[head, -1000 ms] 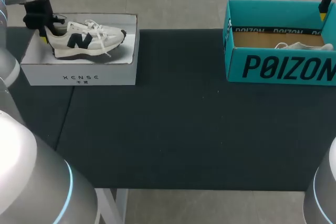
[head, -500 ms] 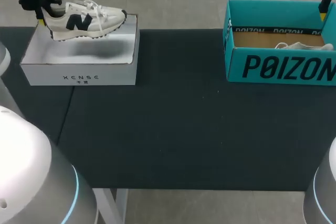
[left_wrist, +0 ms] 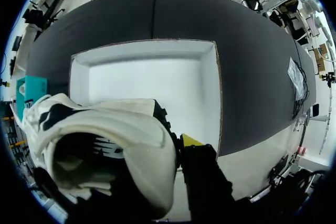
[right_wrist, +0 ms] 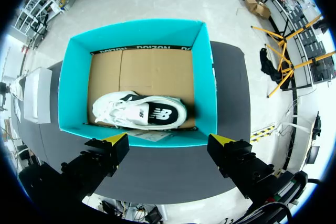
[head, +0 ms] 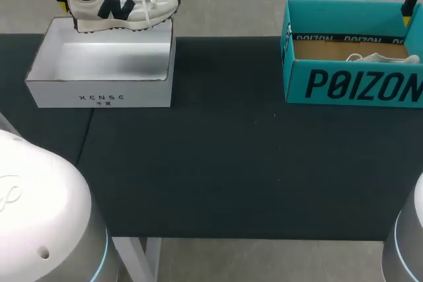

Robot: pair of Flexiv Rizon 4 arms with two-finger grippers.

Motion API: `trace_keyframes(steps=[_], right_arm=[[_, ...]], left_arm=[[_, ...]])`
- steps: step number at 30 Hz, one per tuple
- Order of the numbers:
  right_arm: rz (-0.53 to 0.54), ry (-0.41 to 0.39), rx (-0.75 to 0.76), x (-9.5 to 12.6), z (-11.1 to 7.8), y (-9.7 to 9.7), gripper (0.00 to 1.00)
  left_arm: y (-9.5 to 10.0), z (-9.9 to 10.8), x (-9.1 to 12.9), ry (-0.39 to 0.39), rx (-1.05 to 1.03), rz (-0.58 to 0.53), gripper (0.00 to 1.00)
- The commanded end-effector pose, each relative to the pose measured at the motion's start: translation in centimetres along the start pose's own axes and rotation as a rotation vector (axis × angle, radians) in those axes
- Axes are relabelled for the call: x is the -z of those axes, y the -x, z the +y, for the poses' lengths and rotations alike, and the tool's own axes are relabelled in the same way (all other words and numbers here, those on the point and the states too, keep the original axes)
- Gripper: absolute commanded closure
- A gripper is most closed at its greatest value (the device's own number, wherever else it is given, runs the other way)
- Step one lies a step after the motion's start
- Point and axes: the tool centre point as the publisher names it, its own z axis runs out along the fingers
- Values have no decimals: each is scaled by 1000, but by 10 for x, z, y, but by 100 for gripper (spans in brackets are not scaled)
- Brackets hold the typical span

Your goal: Take the shoe out of the shoebox, open the shoe tongue, remove and reinsert the insole, then place the shoe into the shoebox

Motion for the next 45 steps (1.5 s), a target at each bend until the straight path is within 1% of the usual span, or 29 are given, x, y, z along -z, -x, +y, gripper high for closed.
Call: trace_keyframes(steps=[1, 4, 8, 11, 12, 13, 20, 24, 28, 33, 37, 41, 45], right_arm=[[1, 3, -1, 0, -1, 0, 0], [1, 3, -1, 0, -1, 0, 0], [1, 3, -1, 0, -1, 0, 0], [1, 3, -1, 0, -1, 0, 0], [1, 3, -1, 0, -1, 0, 0], [1, 3, -1, 0, -1, 0, 0], [1, 3, -1, 0, -1, 0, 0], [1, 3, -1, 0, -1, 0, 0], [1, 3, -1, 0, -1, 0, 0], [1, 3, -1, 0, -1, 0, 0], [1, 3, -1, 0, -1, 0, 0], [1, 3, -1, 0, -1, 0, 0], [1, 3, -1, 0, -1, 0, 0]], left_arm=[[15, -108, 21, 219, 7, 51, 100], [28, -126, 25, 229, 16, 44, 100], [46, -150, 30, 248, 27, 67, 100], [64, -169, 33, 281, 19, 91, 100], [69, -175, 33, 297, 15, 74, 100], [73, -180, 32, 286, 22, 77, 100], [103, -213, 28, 276, 15, 79, 100], [117, -228, 28, 313, -2, 73, 100], [136, -247, 29, 350, -43, 71, 100], [154, -264, 24, 357, -79, 81, 100], [168, -275, 17, 381, -67, 113, 100], [183, -285, 6, 392, -67, 139, 100], [199, -294, -9, 387, -78, 151, 100]])
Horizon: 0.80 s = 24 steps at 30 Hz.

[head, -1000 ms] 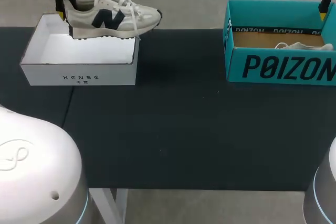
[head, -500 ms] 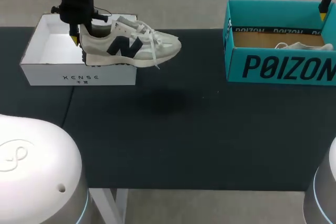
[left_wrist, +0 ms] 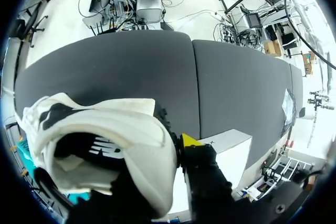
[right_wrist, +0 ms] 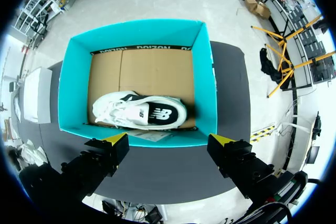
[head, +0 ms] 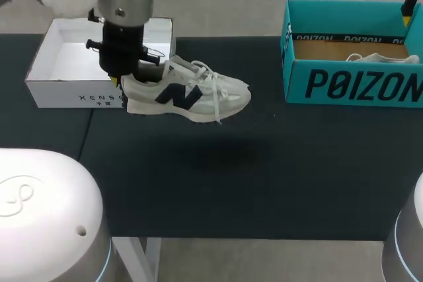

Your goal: Take the shoe out of the shoebox, open the shoe tongue, remove and reinsert the insole, then place the shoe into the shoebox

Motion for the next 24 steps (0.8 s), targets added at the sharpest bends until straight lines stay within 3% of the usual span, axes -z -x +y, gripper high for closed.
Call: trace_keyframes(steps=[1, 12, 18, 24], right_arm=[[1, 3, -1, 0, -1, 0, 0], [1, 3, -1, 0, -1, 0, 0], [1, 3, -1, 0, -1, 0, 0], [1, 3, -1, 0, -1, 0, 0]], left_arm=[[20, -10, -14, 327, -3, 18, 100], [69, -17, -56, 365, 25, 101, 100], [89, -7, -68, 333, 44, 88, 100], [101, -9, -76, 264, 41, 68, 100]])
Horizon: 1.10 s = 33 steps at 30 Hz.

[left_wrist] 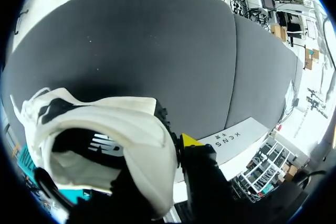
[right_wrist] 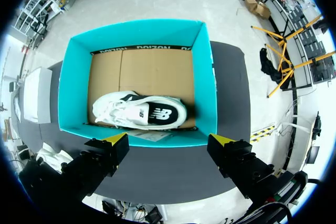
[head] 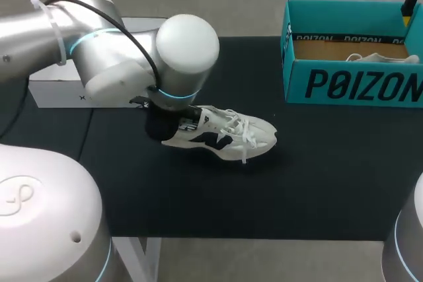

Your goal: Take the shoe out of the shoebox, open the shoe tongue, remove and reinsert the insole, then place the shoe into the shoebox

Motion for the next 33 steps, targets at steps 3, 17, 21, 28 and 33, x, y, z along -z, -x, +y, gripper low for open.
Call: trace_keyframes(steps=[3, 17, 21, 28, 33], right_arm=[[1, 3, 0, 0, -1, 0, 0], [1, 3, 0, 0, -1, 0, 0], [1, 3, 0, 0, -1, 0, 0], [1, 3, 0, 0, -1, 0, 0], [1, 3, 0, 0, -1, 0, 0]], left_arm=[[9, 1, -7, -86, 14, -9, 100], [24, -25, -29, -209, 74, -6, 100], [22, -27, -40, -254, 105, -13, 100], [20, -28, -48, -307, 70, -75, 9], [16, -27, -39, -288, 16, -96, 0]])
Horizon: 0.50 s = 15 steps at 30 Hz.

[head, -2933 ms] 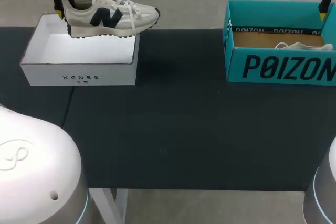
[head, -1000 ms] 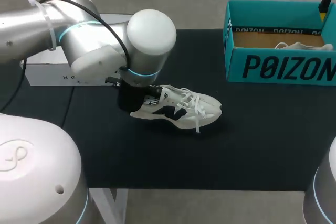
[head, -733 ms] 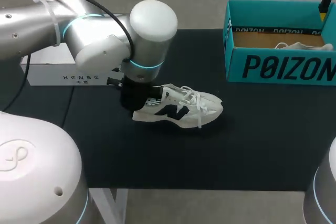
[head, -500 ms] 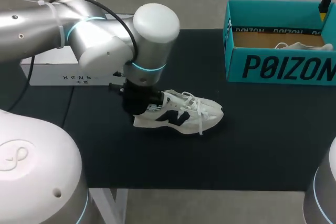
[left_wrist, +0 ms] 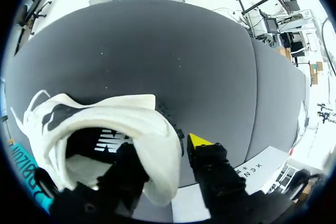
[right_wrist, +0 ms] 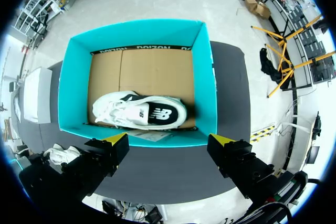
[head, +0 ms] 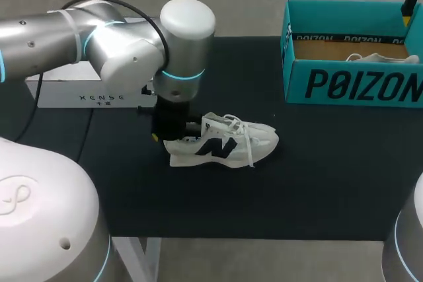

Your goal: Take the shoe out of the shoebox, open the shoe tongue, remove and reinsert the insole, then place the shoe into the shoebox

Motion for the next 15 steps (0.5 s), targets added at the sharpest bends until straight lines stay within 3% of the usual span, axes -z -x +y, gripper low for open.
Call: trace_keyframes(steps=[1, 8, 15], right_arm=[[1, 3, -1, 0, -1, 0, 0], [1, 3, -1, 0, -1, 0, 0], [1, 3, -1, 0, -1, 0, 0]], left_arm=[[-10, -2, 12, 20, -23, -19, 0], [-17, 6, 48, 66, -27, -106, 0], [-41, 19, 83, -5, 211, -309, 0]])
